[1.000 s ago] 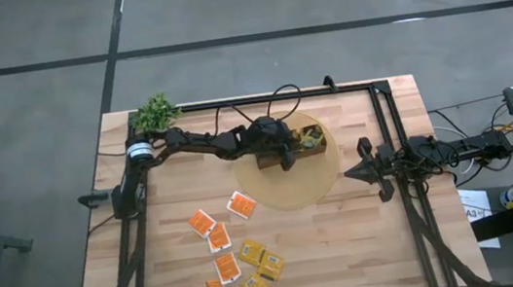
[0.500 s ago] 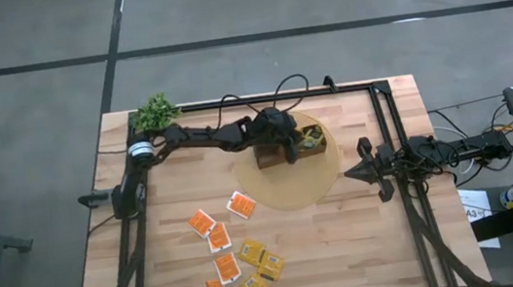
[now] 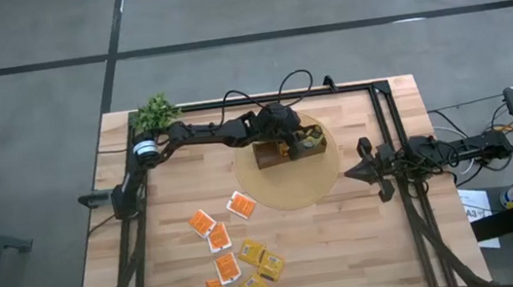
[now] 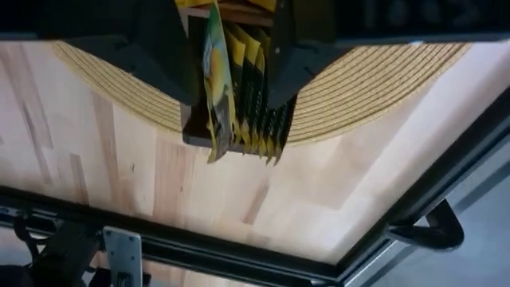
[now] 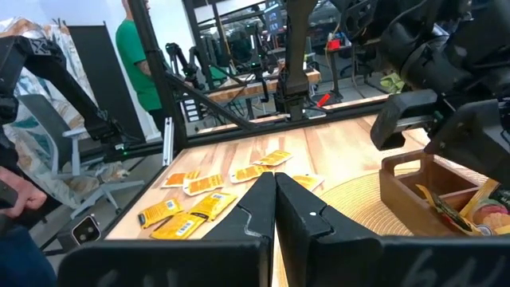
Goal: Pick & Place Tea
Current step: Adjust the yellow tea bag in the right section of the wooden organizer to align the position
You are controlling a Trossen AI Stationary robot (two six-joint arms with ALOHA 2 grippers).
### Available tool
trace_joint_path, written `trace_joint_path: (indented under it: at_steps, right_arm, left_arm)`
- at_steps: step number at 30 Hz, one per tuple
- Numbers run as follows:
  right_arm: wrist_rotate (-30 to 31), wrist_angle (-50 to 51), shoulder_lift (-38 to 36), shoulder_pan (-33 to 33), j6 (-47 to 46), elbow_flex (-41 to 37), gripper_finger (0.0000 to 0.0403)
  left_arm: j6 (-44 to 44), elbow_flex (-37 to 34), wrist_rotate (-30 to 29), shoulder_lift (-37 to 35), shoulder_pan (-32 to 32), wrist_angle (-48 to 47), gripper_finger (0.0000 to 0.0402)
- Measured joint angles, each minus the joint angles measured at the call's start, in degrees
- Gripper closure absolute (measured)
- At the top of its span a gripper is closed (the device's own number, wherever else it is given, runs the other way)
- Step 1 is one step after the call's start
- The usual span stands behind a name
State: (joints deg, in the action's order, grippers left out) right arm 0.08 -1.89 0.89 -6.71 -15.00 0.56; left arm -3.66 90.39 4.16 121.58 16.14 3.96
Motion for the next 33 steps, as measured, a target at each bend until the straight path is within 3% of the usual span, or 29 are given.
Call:
trace_joint_path:
  at_steps: [6,25,33]
  right_arm:
    - [0.0,0.0,0.0,0.0,0.0,0.0,0.0394]
    - [0.0,0.0,0.0,0.0,0.0,0.0,0.0394]
    - [0.0,0.0,0.0,0.0,0.0,0.0,0.0394]
  left_arm:
    - [0.0,-0.1,0.0,0.0,-0.1,-0.3,0.0218]
    - [-2.4,0.0,2.3,0.2,-0.3,1.4,0.0216]
    - [-2.4,3.8,1.9,2.7,-0.2,0.7,0.0216]
